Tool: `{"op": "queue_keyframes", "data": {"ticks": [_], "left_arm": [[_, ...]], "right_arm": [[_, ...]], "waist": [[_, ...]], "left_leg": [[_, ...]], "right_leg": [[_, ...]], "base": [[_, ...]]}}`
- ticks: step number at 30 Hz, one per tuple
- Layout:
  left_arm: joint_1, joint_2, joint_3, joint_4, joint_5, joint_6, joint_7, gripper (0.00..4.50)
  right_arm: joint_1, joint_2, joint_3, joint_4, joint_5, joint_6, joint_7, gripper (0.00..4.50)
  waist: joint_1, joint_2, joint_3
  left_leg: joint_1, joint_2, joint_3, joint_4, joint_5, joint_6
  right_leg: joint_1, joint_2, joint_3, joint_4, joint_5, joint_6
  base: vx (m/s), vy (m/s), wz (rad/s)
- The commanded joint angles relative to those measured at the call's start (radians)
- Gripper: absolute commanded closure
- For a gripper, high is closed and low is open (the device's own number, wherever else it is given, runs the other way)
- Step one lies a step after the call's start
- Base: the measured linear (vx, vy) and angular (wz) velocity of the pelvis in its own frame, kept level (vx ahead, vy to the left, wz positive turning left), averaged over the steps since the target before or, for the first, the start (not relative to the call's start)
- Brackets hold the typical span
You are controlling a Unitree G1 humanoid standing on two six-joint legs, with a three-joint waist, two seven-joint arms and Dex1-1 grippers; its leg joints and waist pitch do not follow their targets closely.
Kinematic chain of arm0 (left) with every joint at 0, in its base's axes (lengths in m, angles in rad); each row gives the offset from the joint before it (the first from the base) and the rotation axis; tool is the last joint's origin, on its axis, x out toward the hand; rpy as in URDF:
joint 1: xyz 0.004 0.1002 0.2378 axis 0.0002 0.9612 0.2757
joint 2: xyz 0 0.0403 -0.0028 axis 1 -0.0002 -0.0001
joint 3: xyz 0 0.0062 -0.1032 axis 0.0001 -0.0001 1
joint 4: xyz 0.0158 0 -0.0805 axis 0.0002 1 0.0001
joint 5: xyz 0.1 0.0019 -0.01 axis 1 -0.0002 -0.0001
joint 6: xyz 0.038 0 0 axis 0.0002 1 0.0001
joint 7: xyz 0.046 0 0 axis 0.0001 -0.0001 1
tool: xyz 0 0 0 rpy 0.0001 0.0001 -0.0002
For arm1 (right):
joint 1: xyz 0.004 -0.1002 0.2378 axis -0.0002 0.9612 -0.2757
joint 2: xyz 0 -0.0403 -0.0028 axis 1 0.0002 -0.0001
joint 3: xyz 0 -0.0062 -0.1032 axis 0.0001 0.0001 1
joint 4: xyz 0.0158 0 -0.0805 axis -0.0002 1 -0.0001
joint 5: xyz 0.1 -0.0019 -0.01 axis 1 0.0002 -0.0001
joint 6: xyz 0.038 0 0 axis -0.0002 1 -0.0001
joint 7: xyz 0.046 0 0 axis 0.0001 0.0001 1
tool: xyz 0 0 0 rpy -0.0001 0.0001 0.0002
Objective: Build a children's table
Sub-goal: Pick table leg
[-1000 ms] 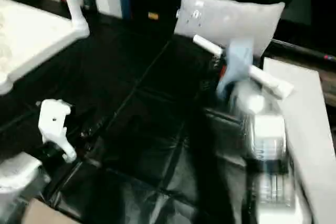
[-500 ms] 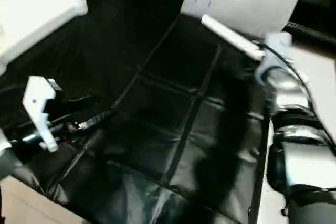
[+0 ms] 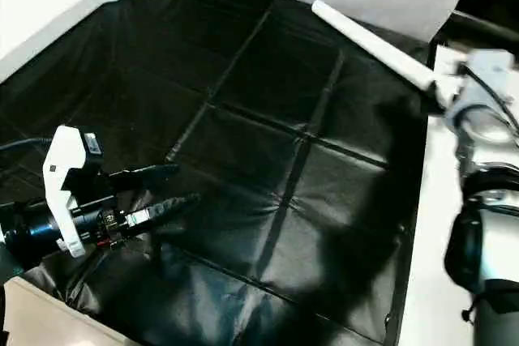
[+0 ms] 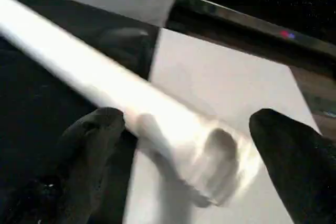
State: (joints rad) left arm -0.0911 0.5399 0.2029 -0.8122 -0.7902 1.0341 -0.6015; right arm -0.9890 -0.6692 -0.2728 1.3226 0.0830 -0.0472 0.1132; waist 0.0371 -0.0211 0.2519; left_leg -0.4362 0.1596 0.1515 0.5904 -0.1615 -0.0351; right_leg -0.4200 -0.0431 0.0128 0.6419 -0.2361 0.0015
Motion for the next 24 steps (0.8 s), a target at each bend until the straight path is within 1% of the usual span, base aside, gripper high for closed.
{"op": "queue_keyframes", "data": {"ticks": [1,2,3,5,7,8,10,11,12,13,15,17,18,19,20,22,23,24], "left_arm": [[0.006,0.017,0.025,-0.037,-0.03,0.021,0.013,1.38],[0.006,0.019,0.027,-0.038,-0.034,0.023,0.015,1.38],[0.007,0.02,0.034,-0.04,-0.039,0.025,0.018,1.38],[0.009,0.027,0.051,-0.046,-0.056,0.033,0.025,1.38],[0.01,0.03,0.06,-0.05,-0.063,0.037,0.028,1.38],[0.012,0.032,0.073,-0.061,-0.075,0.046,0.037,1.38],[0.015,0.034,0.081,-0.067,-0.088,0.05,0.047,1.38],[0.016,0.038,0.085,-0.068,-0.095,0.05,0.05,1.38],[0.016,0.038,0.086,-0.068,-0.096,0.05,0.051,1.38],[0.018,0.047,0.104,-0.072,-0.128,0.055,0.063,1.38],[0.018,0.053,0.118,-0.073,-0.158,0.06,0.07,1.38],[0.016,0.056,0.121,-0.074,-0.176,0.063,0.069,1.38],[0.014,0.057,0.122,-0.074,-0.184,0.064,0.068,1.38],[0.012,0.056,0.122,-0.074,-0.187,0.065,0.069,1.38],[0.011,0.057,0.123,-0.074,-0.19,0.065,0.069,1.38],[0.009,0.056,0.124,-0.073,-0.195,0.067,0.073,1.38],[0.006,0.059,0.125,-0.071,-0.204,0.07,0.079,1.38],[0.006,0.059,0.125,-0.071,-0.204,0.07,0.079,1.38]], "right_arm": [[-0.006,-0.023,-0.044,0.025,0.035,0.009,-0.011,0.0],[-0.006,-0.023,-0.047,0.027,0.037,0.011,-0.011,0.0],[-0.003,-0.023,-0.061,0.029,0.05,0.013,-0.005,0.0],[0.0,-0.022,-0.085,0.032,0.067,0.013,0.002,0.0],[0.001,-0.022,-0.101,0.033,0.081,0.013,0.004,0.0],[0.006,-0.026,-0.129,0.036,0.099,0.009,-0.005,0.0],[0.014,-0.031,-0.14,0.039,0.1,0.013,-0.023,0.0],[0.016,-0.033,-0.142,0.039,0.099,0.013,-0.028,0.0],[0.016,-0.033,-0.143,0.039,0.099,0.013,-0.028,0.0],[0.022,-0.03,-0.166,0.04,0.111,0.012,-0.018,0.0],[0.027,-0.027,-0.182,0.041,0.123,0.013,-0.01,0.0],[0.03,-0.026,-0.194,0.041,0.133,0.016,-0.01,0.0],[0.032,-0.026,-0.205,0.042,0.141,0.018,-0.014,0.0],[0.034,-0.027,-0.21,0.042,0.145,0.02,-0.02,0.0],[0.036,-0.028,-0.214,0.042,0.148,0.022,-0.026,0.0],[0.039,-0.031,-0.223,0.042,0.152,0.02,-0.033,0.0],[0.051,-0.041,-0.237,0.042,0.157,0.015,-0.046,0.0],[0.051,-0.041,-0.237,0.042,0.157,0.015,-0.046,0.0]], "waist": [[0.007,-0.007,-0.068],[0.007,-0.006,-0.066],[0.01,-0.003,-0.064],[0.011,-0.006,-0.061],[0.013,-0.007,-0.058],[0.016,-0.007,-0.054],[0.019,-0.008,-0.052],[0.023,-0.009,-0.05],[0.025,-0.008,-0.05],[0.028,-0.005,-0.047],[0.032,-0.005,-0.046],[0.034,-0.004,-0.044],[0.037,-0.002,-0.044],[0.038,-0.002,-0.044],[0.041,0.001,-0.043],[0.046,0.0,-0.043],[0.053,0.005,-0.043],[0.053,0.005,-0.043]], "left_leg": [[0.035,0.039,0.002,-0.053,-0.017,0.075],[0.036,0.039,0.002,-0.052,-0.014,0.079],[0.036,0.039,0.002,-0.053,-0.013,0.08],[0.034,0.04,0.001,-0.053,-0.021,0.082],[0.036,0.041,0.001,-0.054,-0.03,0.082],[0.036,0.042,0.001,-0.054,-0.027,0.086],[0.037,0.041,0.001,-0.054,-0.025,0.084],[0.037,0.041,0.001,-0.054,-0.018,0.082],[0.038,0.04,0.001,-0.054,-0.018,0.081],[0.038,0.041,0.0,-0.056,-0.028,0.078],[0.039,0.039,0.001,-0.056,-0.04,0.066],[0.038,0.039,-0.001,-0.057,-0.039,0.063],[0.039,0.04,-0.002,-0.057,-0.033,0.062],[0.04,0.04,-0.001,-0.057,-0.03,0.061],[0.04,0.04,-0.002,-0.057,-0.027,0.061],[0.041,0.04,0.0,-0.057,-0.023,0.059],[0.042,0.04,-0.001,-0.058,-0.026,0.053],[0.042,0.04,-0.001,-0.058,-0.026,0.053]], "right_leg": [[0.059,-0.062,0.028,-0.053,0.201,-0.292],[0.058,-0.062,0.027,-0.054,0.213,-0.292],[0.058,-0.063,0.027,-0.053,0.216,-0.295],[0.059,-0.062,0.027,-0.054,0.214,-0.299],[0.058,-0.064,0.028,-0.055,0.194,-0.302],[0.057,-0.065,0.028,-0.055,0.189,-0.303],[0.056,-0.064,0.028,-0.056,0.186,-0.302],[0.054,-0.062,0.027,-0.056,0.186,-0.299],[0.053,-0.062,0.027,-0.057,0.183,-0.297],[0.051,-0.063,0.027,-0.059,0.167,-0.292],[0.052,-0.063,0.029,-0.059,0.153,-0.289],[0.051,-0.062,0.028,-0.06,0.149,-0.287],[0.052,-0.063,0.028,-0.059,0.156,-0.287],[0.051,-0.062,0.029,-0.06,0.163,-0.287],[0.05,-0.063,0.028,-0.059,0.167,-0.287],[0.049,-0.06,0.028,-0.059,0.176,-0.285],[0.049,-0.061,0.028,-0.06,0.173,-0.28],[0.049,-0.061,0.028,-0.06,0.173,-0.28]], "base": [[0.0,0.0,0.0],[0.0,0.0,0.0],[0.0,0.0,0.0],[0.0,0.0,0.0],[0.0,0.0,0.0],[0.0,0.0,0.0],[0.0,0.0,0.0],[0.0,0.0,0.0],[0.0,0.0,0.0],[0.0,0.0,0.0],[0.0,0.0,0.0],[0.0,0.0,0.0],[0.0,0.0,0.0],[0.0,0.0,0.0],[0.0,0.0,0.0],[0.0,0.0,0.0],[0.0,0.0,0.0],[0.0,0.0,0.0]]}}
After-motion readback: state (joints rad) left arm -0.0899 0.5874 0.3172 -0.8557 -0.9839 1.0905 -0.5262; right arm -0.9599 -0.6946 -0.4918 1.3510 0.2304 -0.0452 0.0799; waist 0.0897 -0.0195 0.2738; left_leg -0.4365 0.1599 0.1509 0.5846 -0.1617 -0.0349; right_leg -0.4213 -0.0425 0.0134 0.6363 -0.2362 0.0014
